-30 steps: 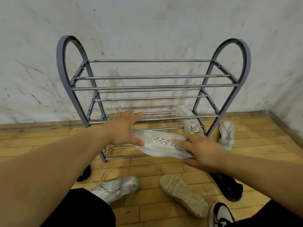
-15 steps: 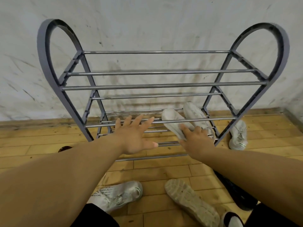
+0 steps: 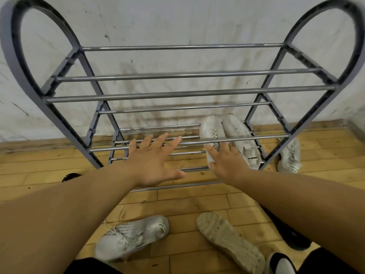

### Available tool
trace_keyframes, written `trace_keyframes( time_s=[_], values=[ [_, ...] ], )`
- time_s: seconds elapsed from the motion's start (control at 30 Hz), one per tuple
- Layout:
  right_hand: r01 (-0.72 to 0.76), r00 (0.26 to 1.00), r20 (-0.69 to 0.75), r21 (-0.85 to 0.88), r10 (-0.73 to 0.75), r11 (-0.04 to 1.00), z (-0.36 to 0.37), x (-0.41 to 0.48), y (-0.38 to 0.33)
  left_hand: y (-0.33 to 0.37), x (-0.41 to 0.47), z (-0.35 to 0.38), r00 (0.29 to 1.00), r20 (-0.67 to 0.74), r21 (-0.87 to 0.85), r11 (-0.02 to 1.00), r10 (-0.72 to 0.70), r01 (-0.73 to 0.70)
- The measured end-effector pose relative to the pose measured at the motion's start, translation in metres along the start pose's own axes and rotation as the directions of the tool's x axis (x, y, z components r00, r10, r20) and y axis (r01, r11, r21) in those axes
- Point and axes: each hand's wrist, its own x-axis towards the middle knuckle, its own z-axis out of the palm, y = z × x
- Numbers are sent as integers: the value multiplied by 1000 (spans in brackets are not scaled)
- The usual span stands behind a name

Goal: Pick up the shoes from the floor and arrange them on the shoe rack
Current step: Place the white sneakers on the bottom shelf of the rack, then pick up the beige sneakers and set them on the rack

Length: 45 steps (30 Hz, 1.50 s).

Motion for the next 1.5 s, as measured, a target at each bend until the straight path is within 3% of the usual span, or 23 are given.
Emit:
trace_keyframes(
  time_s=[0.43, 0.6, 0.7, 0.8, 0.9, 0.97, 1.13, 1.23, 1.3, 1.4, 1.5],
  values=[
    [-4, 1000, 17, -258, 9, 966, -18, -1, 15, -1, 4, 5, 1000, -16, 51, 999, -14, 15],
    [3, 999, 50, -202, 8, 979, -14, -20, 25, -3, 2, 7, 1000, -24, 55, 998, -17, 18],
    [222, 974, 3, -183, -225, 958, -17, -51, 7, -5, -1, 3, 1000, -7, 72, 997, 24, -24],
    [431, 880, 245, -52, -406, 901, -6, -89, -11, -16, -18, 6, 983, -40, 181, 969, 178, -168],
    [274, 815, 509, 85, -278, 958, 30, -104, -14, -36, -42, 32, 929, -109, 299, 903, 354, -309],
    [133, 807, 567, 97, -165, 986, 65, -108, -14, -50, -48, 50, 944, -32, 253, 916, 330, -311],
    [-155, 777, 627, 115, 49, 981, 150, -120, -24, -73, -43, 91, 960, 165, 62, 969, 225, -238],
    [-233, 834, 540, 158, 114, 960, 174, -123, -29, -82, -51, 133, 945, 294, -124, 986, 145, -113],
    [-236, 856, 512, 258, 75, 937, 171, -118, -36, -89, -58, 161, 946, 307, -251, 968, 100, -21],
    [-251, 885, 464, 565, -51, 786, 144, -97, -62, -98, -73, 195, 968, 251, -455, 886, 33, 88],
    [-294, 911, 392, 835, -126, 466, 108, -76, -97, -99, -88, 214, 973, 232, -616, 773, -9, 154]
  ],
)
